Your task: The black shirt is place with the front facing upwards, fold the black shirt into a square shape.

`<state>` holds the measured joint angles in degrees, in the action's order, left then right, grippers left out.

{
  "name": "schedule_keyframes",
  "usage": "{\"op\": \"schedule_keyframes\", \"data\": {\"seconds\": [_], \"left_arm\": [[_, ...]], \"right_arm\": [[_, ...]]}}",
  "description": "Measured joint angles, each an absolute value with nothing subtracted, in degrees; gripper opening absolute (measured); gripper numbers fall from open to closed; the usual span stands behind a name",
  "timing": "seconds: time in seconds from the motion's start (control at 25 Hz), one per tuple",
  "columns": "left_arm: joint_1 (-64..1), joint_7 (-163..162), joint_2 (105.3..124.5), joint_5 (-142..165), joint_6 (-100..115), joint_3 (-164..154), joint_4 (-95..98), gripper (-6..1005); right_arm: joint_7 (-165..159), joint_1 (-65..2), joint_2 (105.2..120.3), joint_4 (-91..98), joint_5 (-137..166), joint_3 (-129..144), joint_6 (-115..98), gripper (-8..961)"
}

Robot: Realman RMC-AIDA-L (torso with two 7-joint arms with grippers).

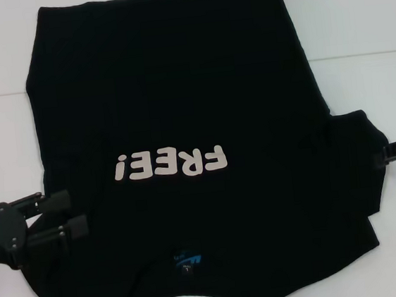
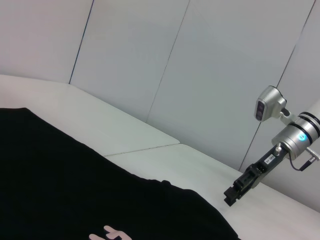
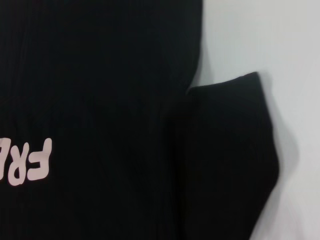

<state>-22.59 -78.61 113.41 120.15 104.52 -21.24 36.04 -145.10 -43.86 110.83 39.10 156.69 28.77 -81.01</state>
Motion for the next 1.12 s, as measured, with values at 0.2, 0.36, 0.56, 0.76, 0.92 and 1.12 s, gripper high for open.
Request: {"op": "schedule_keyframes", "data": {"seconds": [0.2, 0.36, 0.56, 0.76, 0.92, 1.12], "left_arm": [[-22.8, -78.6, 113.4, 120.1, 104.5, -21.2, 36.0, 736], [-22.8, -78.6, 113.37, 120.1, 104.5, -21.0, 36.0, 736], [-22.9, -78.6, 113.37, 120.1, 104.1, -21.0, 36.0, 735], [-23.0, -78.8, 113.44, 120.1, 103.9, -21.2, 36.0, 735], [-23.1, -78.8, 113.46, 120.1, 103.9, -21.2, 35.9, 736], [-23.1, -78.7, 113.46, 120.0, 103.9, -21.1, 35.5, 736]], "right_arm": [[-145.0, -44.7, 111.27, 37.7, 156.7, 28.9, -79.9, 930], [-144.7, -45.1, 111.41, 36.1, 156.7, 29.0, -78.9, 930], [-144.4, -45.4, 111.41, 34.0, 156.7, 29.4, -77.1, 930], [-144.3, -45.8, 111.73, 33.3, 156.7, 29.8, -75.9, 930], [-144.2, -46.0, 111.99, 33.3, 156.7, 30.1, -75.2, 930], [-144.2, -46.3, 112.07, 33.3, 156.3, 30.2, -74.4, 929]]}}
